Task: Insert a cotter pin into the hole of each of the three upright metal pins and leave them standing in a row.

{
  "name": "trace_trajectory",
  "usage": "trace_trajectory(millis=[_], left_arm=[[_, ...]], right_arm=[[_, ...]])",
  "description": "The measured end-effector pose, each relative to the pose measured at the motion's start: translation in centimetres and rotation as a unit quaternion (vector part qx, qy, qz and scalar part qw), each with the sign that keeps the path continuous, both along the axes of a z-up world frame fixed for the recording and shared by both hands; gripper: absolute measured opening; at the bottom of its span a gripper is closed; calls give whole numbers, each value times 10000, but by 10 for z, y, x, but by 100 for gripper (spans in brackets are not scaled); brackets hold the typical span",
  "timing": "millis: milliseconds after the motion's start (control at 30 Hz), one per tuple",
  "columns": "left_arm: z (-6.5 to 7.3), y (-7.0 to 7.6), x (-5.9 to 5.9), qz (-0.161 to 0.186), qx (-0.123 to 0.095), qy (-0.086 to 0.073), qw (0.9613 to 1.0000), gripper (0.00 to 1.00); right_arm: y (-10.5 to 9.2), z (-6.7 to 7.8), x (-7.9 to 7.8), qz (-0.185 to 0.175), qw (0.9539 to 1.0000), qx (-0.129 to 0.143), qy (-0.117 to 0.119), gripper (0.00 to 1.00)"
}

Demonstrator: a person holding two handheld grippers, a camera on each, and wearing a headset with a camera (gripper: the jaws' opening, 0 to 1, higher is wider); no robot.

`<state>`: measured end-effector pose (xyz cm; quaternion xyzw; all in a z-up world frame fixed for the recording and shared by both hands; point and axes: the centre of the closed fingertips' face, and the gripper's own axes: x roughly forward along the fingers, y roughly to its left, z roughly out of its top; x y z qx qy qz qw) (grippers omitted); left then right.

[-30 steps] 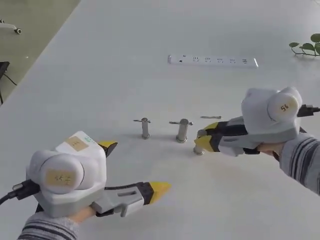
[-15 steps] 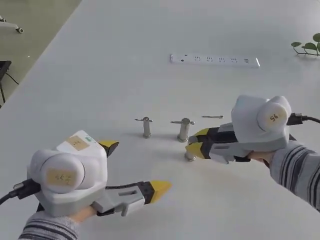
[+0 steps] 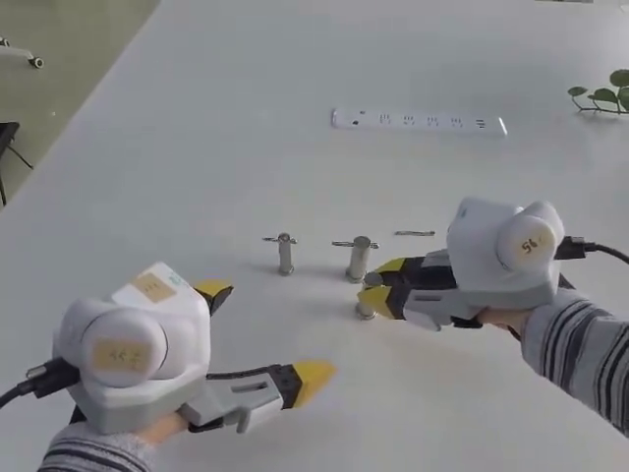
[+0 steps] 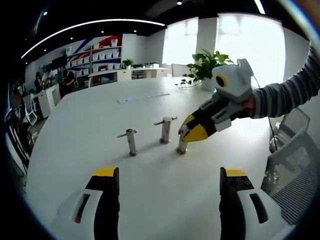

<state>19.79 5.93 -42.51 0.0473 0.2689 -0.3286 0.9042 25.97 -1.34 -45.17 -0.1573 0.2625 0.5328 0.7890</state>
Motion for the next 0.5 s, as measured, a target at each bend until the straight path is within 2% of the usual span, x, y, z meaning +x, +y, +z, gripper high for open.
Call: trace_trajectory(millis=[133, 267, 400, 500], left_arm=[[1, 0, 0, -1, 0, -11, 10000, 81], [2, 1, 0, 7, 13, -12, 10000, 81], [4, 1, -1, 22, -12, -17, 10000, 82], [8, -1, 0, 43, -113, -69, 9999, 84]], right_arm=[[-2, -4, -1, -129, 9999, 3, 64, 10], [-5, -2, -4, -196, 9997, 77, 155, 17], [-15, 7, -2, -263, 9992, 164, 255, 21], [-23, 12, 0, -302, 9987, 202, 369, 24]])
